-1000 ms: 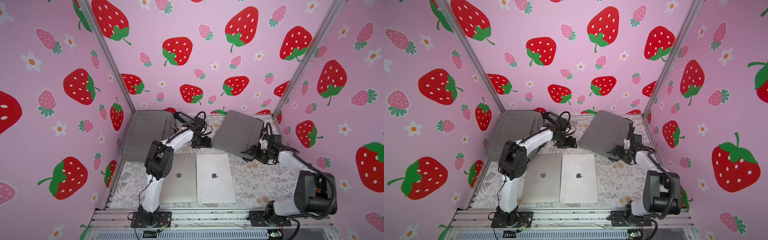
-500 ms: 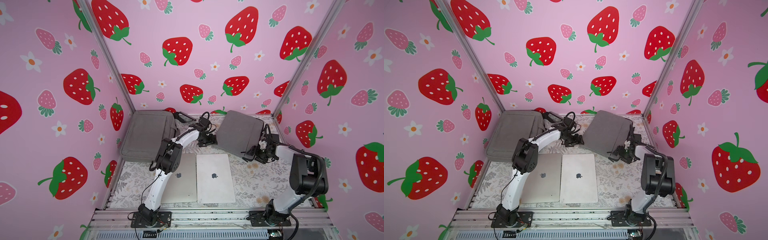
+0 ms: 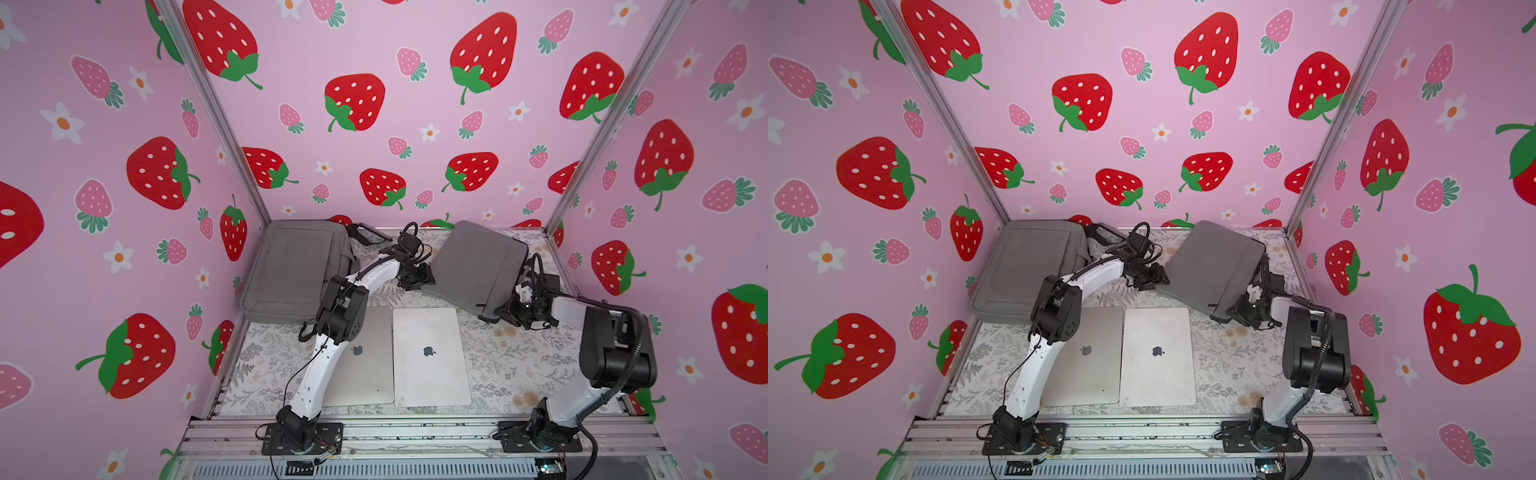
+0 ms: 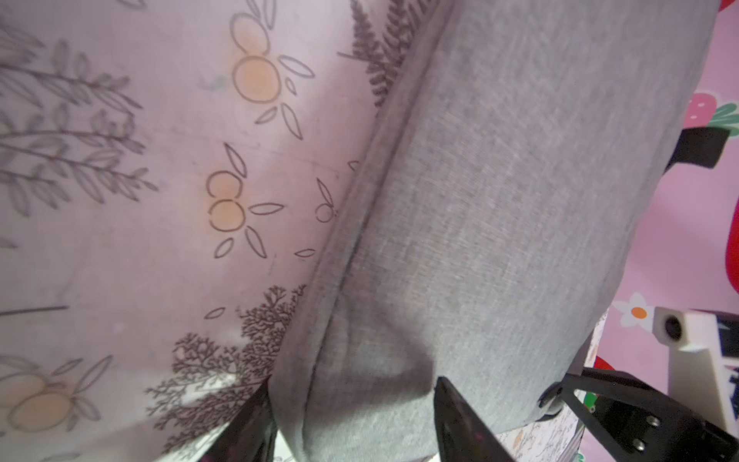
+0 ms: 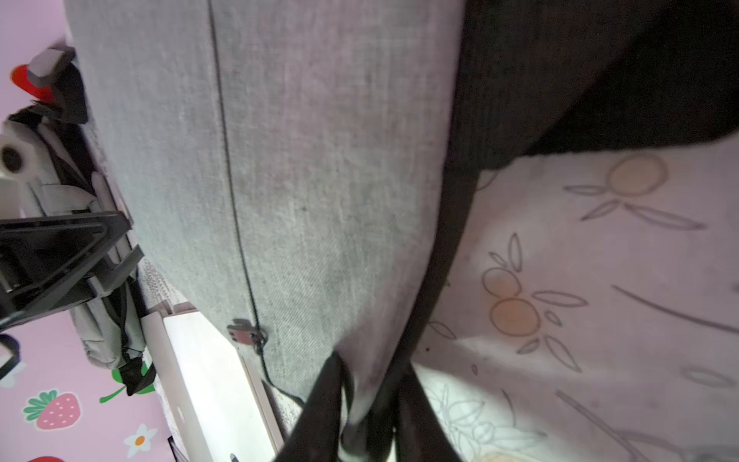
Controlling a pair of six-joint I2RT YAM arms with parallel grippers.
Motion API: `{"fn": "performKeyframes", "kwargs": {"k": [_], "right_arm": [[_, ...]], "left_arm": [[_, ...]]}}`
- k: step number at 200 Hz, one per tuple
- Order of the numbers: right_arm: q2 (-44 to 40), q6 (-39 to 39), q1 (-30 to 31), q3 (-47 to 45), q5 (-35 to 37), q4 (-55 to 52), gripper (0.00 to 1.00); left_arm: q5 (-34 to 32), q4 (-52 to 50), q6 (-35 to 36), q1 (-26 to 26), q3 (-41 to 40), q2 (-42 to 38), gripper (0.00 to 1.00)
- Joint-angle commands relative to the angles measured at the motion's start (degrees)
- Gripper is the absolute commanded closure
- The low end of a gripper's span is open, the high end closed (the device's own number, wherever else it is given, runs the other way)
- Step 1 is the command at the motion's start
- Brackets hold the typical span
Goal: Open the zippered laptop bag and take out the laptop
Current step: Pick up the zippered laptop bag from the center of the board.
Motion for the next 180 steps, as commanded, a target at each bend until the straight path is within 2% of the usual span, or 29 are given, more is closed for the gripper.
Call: {"fn": "performKeyframes", "kwargs": {"k": [1, 45, 89, 126, 155, 180], "right_arm": [[-3.7, 3.5, 2.2, -2.6, -6.7, 2.9, 0.81], [-10.5, 12.1, 4.9, -7.2, -5.5, 7.6, 0.88], [-15.2, 17.2, 7.1, -7.4, -3.8, 7.9, 0.91], [-14.9, 16.2, 8.0, -4.4, -4.6, 5.8, 0.93], [-14.6, 14.1, 8.4, -1.7, -6.0, 3.0, 0.96], [-14.6, 11.1, 8.4, 1.1, -6.3, -0.9, 0.98]], "left_arm": [[2.2, 0.1, -0.1, -1.0, 2.8, 0.8, 0.4], [-4.3, -4.5, 8.6, -1.0, 3.3, -4.4, 0.28], [-8.9, -2.9, 17.5, -1.3, -1.7, -12.9, 0.24], [-9.3, 0.7, 26.6, -2.1, -8.9, -19.3, 0.23], [-6.1, 1.8, 36.1, -3.1, -12.7, -22.4, 0.24], [-11.9, 1.5, 48.2, -6.7, -14.8, -24.0, 0.24]]}}
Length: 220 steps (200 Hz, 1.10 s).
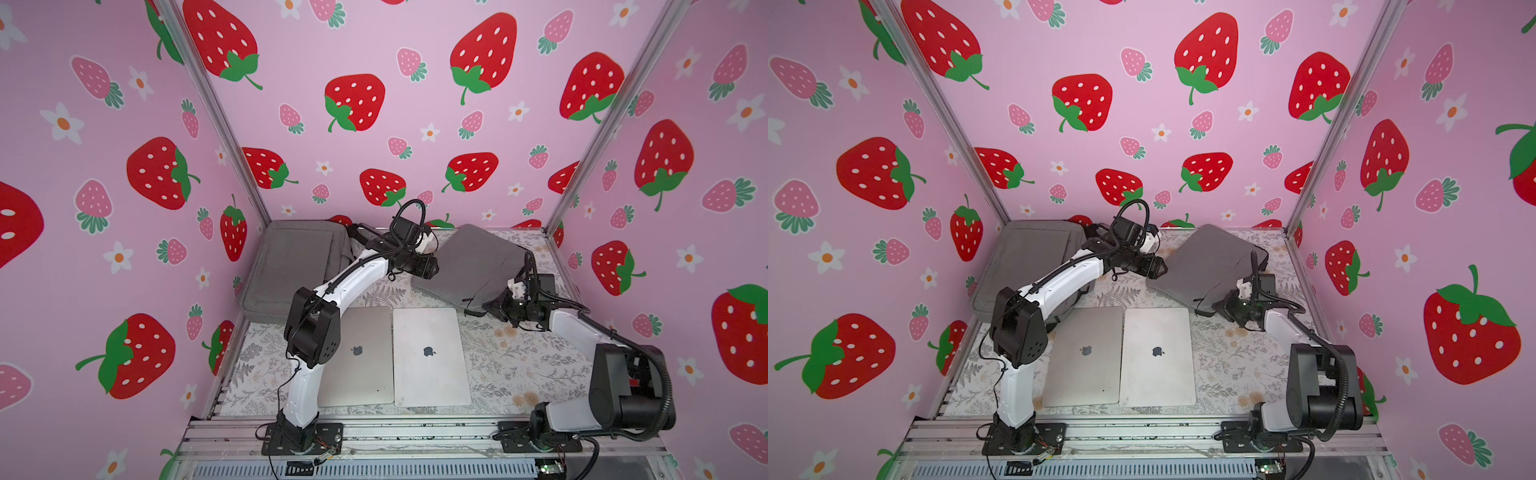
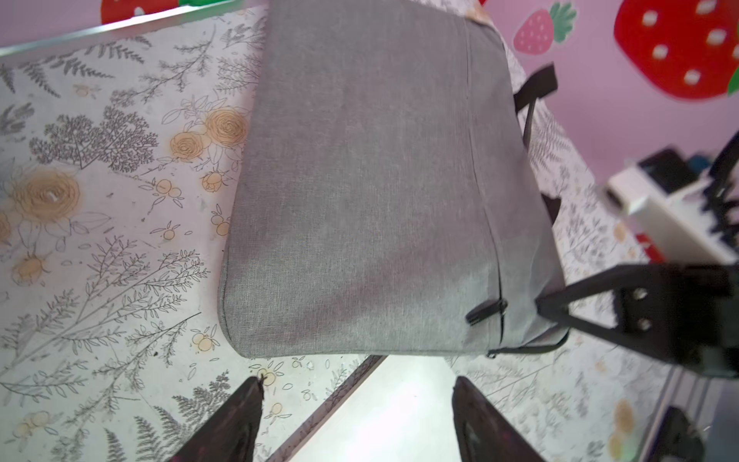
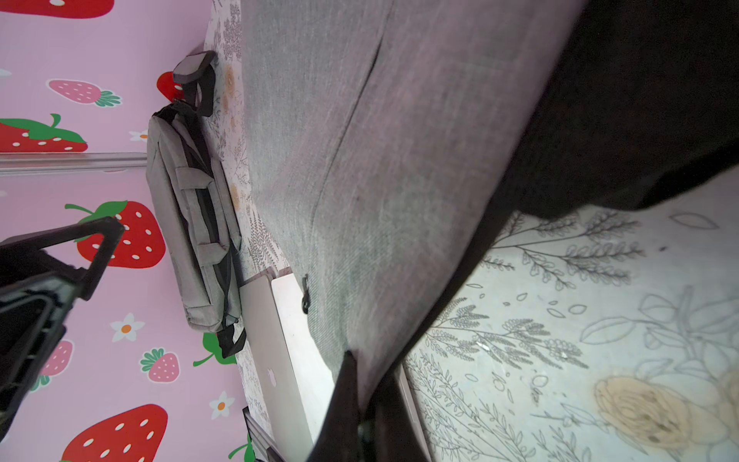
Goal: Open the zippered laptop bag and take out the laptop
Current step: Pick up the zippered laptop bag from the center of the board.
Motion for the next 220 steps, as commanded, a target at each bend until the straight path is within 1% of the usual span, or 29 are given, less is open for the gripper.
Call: {"fn": "performKeyframes", "kwargs": {"k": [1, 20, 56, 67, 70, 77, 98, 138, 174, 202, 220], "right_arm": [[-0.8, -3.2, 0.5, 4.2, -3.5, -3.0, 0.98], [-0.8, -4.8, 0.5, 5.8, -3.7, -5.3, 0.99], [-0.3, -6.7, 0.4, 7.8, -4.3, -7.8, 1.0], [-0.1, -7.0, 0.3, 8.1, -4.4, -8.2, 1.0], [0.0, -7.1, 0.3, 8.3, -4.5, -8.2, 1.0], [0.2, -7.3, 0.4, 8.7, -4.7, -8.4, 1.0], [1.0, -8.1, 0.2, 10.1, -5.8, -9.3, 1.0], [1.9, -8.9, -0.2, 11.1, -7.3, -10.0, 1.0], [3.2, -9.6, -0.5, 11.3, -8.8, -10.3, 1.0], [3.8, -9.6, -0.8, 11.3, -9.1, -10.2, 1.0], [3.9, -9.5, -1.2, 11.3, -9.1, -10.2, 1.0]], "left_arm": [[-4.1, 0.1, 15.0, -3.5, -2.3, -1.1, 0.24], [-7.0, 1.7, 21.9, -5.6, -3.7, -1.2, 0.24], [-8.6, 4.1, 29.8, -8.7, -4.9, -0.2, 0.24], [-8.6, 6.3, 32.4, -9.7, -6.3, -0.5, 0.23], [-10.1, 7.1, 33.0, -10.0, -6.8, -0.7, 0.23], [-10.9, 8.8, 34.9, -10.6, -8.1, -0.9, 0.23], [-11.3, 13.6, 39.5, -12.1, -11.6, -0.8, 0.22], [-11.2, 16.0, 43.0, -12.4, -10.8, 2.1, 0.22], [-12.0, 20.6, 44.7, -12.6, -10.5, 4.0, 0.26], [-11.0, 19.2, 46.3, -12.9, -9.1, 6.2, 0.29], [-10.9, 19.6, 46.9, -13.0, -9.6, 6.8, 0.32]]}}
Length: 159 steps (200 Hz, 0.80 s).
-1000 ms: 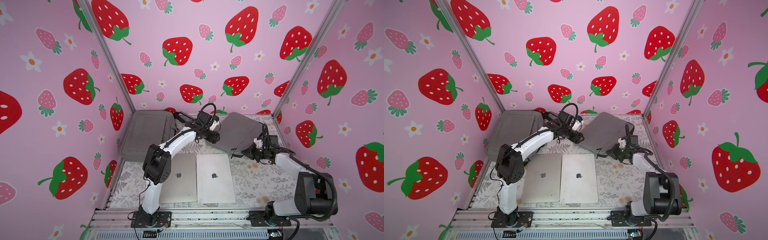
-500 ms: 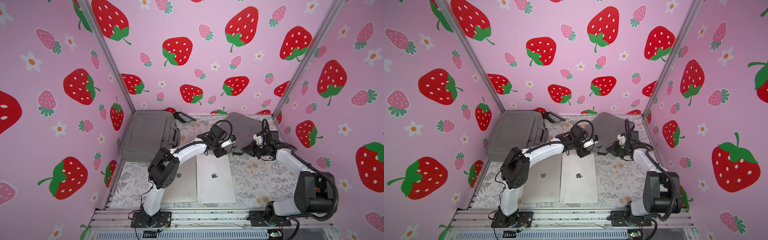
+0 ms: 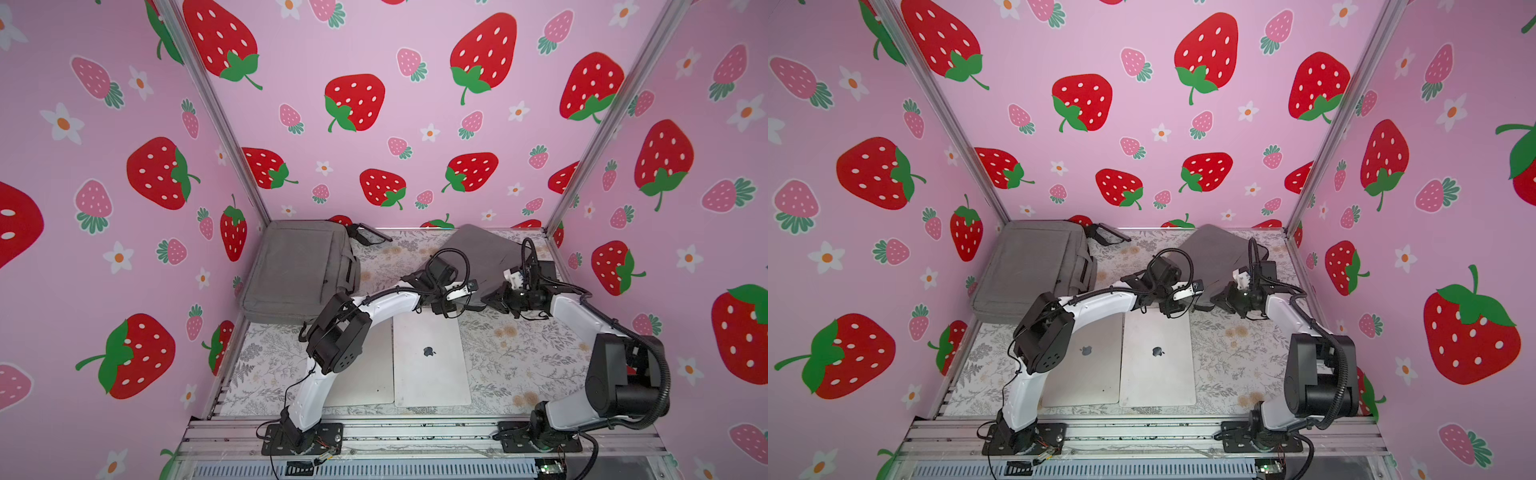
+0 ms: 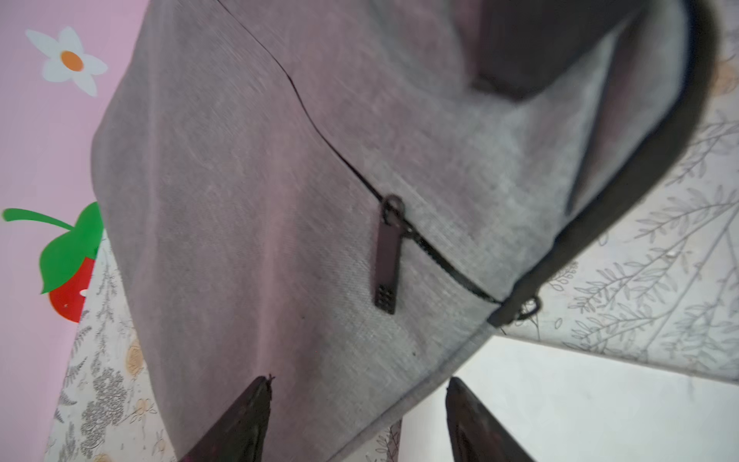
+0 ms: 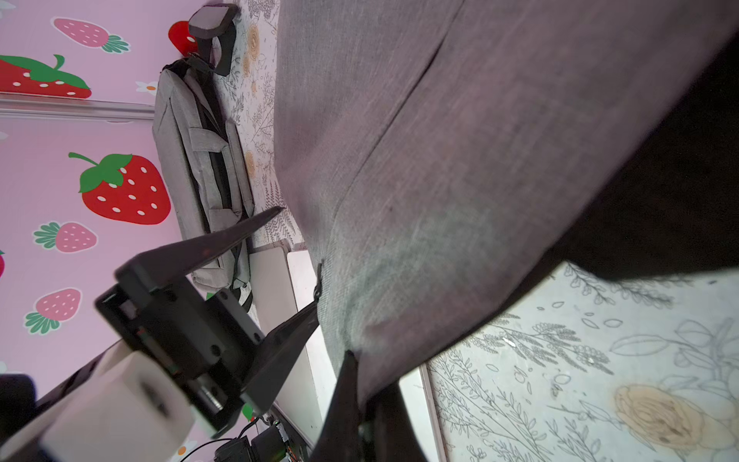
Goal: Open the zippered laptop bag and take out the laptop
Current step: Pick up the zippered laptop bag from the center of the board.
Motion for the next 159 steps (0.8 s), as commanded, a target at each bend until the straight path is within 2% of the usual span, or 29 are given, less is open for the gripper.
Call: {"fn": "performKeyframes", "kwargs": {"k": [1, 33, 48, 91, 112, 127, 132, 144, 159], "right_arm": [[0.0, -1.2, -0.4, 2.5, -4.5, 0.1, 1.0], [0.0, -1.0, -0.5, 2.5, -4.8, 0.1, 1.0], [0.0, -1.0, -0.6, 2.4, -4.8, 0.1, 1.0], [0.8, -1.2, -0.8, 1.6, -4.7, 0.4, 1.0], [1.2, -2.1, -1.0, 1.1, -3.3, 0.4, 1.0], [0.8, -3.3, -1.1, 0.4, -0.4, 0.0, 0.92], [0.7, -3.7, -1.2, 0.2, 0.6, 0.0, 0.89], [0.0, -4.8, -1.2, -0.3, 3.1, -0.7, 0.8], [-1.6, -6.0, -1.1, -1.2, 6.6, -1.5, 0.63]], "left_arm": [[0.8, 1.3, 2.9, -0.4, 1.6, 1.2, 0.32], [-0.8, 4.0, 4.2, -0.4, 1.3, 1.9, 0.34], [-1.1, 4.8, 4.8, -0.4, 1.8, 2.6, 0.39], [0.2, 4.8, 4.1, -0.4, 3.1, 2.4, 0.63], [0.8, 4.5, 3.8, -0.4, 2.7, 0.9, 0.83], [1.6, 3.7, 3.4, -0.4, 2.7, 0.0, 0.93], [1.7, 3.4, 3.0, -0.4, 2.9, -0.2, 1.0], [2.4, 1.0, 2.6, -0.4, 4.3, -0.3, 1.0], [4.4, -2.1, 1.7, -0.4, 6.4, -0.1, 1.0]]}}
